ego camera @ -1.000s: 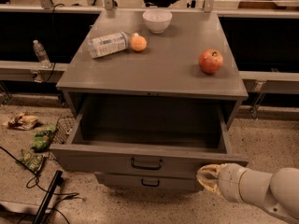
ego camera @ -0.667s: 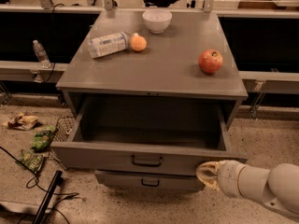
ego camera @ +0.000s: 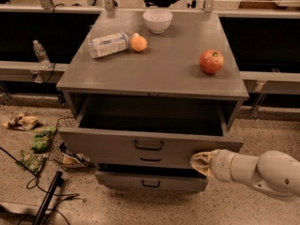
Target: Close top drawer
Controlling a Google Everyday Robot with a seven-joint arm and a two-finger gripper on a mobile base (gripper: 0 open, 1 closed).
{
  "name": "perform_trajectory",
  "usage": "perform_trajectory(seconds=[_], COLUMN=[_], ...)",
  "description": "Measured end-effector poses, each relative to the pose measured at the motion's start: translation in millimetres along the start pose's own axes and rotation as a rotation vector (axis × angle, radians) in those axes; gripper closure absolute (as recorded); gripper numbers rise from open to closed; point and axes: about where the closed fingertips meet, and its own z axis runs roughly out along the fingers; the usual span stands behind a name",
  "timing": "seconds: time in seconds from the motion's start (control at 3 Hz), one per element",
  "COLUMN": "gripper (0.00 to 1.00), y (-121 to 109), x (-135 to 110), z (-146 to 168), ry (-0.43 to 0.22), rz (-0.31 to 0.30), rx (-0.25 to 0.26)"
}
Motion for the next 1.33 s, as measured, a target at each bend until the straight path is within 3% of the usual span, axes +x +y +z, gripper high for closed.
perform_trajectory(seconds=[0.33,0.67,1.33], gripper=[1.0,1.0,1.0], y=[-24,-40,-67], x=[15,26,37], z=[22,33,50], ry=[-0.029,-0.012,0.125], rz=[-0.078,-0.117,-0.165], rx=[0.013,0.04,0.128])
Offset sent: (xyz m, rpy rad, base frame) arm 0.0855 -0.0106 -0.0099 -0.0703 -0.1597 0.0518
